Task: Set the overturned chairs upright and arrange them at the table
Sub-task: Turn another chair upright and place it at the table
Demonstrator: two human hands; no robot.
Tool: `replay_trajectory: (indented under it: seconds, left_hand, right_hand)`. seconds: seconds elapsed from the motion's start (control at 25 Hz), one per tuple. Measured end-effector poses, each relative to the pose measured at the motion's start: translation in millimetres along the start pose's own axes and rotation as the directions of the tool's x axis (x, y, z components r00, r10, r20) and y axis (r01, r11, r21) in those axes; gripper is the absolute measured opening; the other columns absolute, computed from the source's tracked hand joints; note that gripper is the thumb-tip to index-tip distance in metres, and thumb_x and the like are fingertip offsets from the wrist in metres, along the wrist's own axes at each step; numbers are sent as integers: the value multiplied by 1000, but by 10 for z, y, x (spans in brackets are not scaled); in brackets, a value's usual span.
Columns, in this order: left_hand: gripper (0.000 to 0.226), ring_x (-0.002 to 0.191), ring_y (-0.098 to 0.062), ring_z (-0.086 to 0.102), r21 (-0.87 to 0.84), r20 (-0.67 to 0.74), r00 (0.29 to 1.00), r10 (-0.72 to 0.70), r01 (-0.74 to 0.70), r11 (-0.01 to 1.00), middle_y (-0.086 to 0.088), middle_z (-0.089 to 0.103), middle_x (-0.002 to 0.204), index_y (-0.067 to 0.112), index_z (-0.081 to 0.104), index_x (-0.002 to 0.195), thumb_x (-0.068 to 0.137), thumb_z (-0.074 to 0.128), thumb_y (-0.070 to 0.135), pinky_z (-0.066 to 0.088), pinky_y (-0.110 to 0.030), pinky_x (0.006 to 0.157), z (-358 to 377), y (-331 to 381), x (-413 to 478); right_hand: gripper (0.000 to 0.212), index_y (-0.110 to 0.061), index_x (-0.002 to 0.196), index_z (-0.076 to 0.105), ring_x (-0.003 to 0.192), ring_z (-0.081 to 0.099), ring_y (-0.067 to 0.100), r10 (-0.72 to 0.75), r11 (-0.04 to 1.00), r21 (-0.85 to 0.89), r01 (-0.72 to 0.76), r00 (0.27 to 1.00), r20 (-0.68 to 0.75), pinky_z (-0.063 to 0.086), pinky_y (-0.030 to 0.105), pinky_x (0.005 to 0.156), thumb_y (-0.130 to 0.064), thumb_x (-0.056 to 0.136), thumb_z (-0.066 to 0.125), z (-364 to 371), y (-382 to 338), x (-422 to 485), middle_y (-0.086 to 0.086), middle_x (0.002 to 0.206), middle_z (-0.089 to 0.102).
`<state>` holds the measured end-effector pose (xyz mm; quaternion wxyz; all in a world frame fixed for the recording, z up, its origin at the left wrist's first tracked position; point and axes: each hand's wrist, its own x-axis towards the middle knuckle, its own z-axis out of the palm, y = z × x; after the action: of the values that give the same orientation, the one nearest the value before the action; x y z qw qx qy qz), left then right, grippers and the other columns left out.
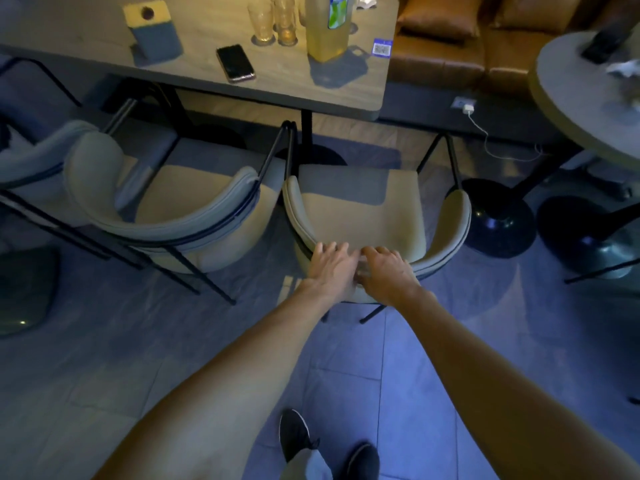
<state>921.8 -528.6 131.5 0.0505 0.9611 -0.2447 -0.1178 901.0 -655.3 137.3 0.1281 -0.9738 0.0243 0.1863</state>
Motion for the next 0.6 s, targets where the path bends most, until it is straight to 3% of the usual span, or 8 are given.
replay_trajectory:
  seconds: [0.24, 0.4, 0.6]
  left_hand:
    - [30, 115, -32, 49, -17, -177, 970, -165, 164, 986, -7, 54, 119, 21, 53, 124, 96, 49, 33, 34, -47, 96, -876, -411, -793]
    - [34, 116, -31, 50, 0, -305, 918, -254, 266, 964, -7, 55, 124, 21, 52, 128, 97, 48, 34, 36, -45, 95, -1503, -738, -1326]
    - [35, 116, -31, 51, -5, -363, 873, -326, 349, 937, -7, 54, 123, 21, 52, 126, 94, 50, 35, 35, -45, 94, -2053, -1416, -1838]
  right_hand:
    - [56, -20, 142, 41, 125, 49, 37, -214, 977, 12, 215, 976, -31, 44, 47, 102, -47, 94, 53, -741, -681, -285, 14, 138, 53]
    - [53, -21, 142, 40, 128, 47, 37, -380, 924, 2, 383, 919, -103, 42, 47, 105, -42, 95, 52, -1248, -1462, -528, 14, 139, 51]
    - [47, -24, 138, 43, 125, 49, 34, -519, 854, -28, 519, 847, -111, 44, 52, 101, -44, 96, 49, -1441, -2465, -627, 11, 135, 52]
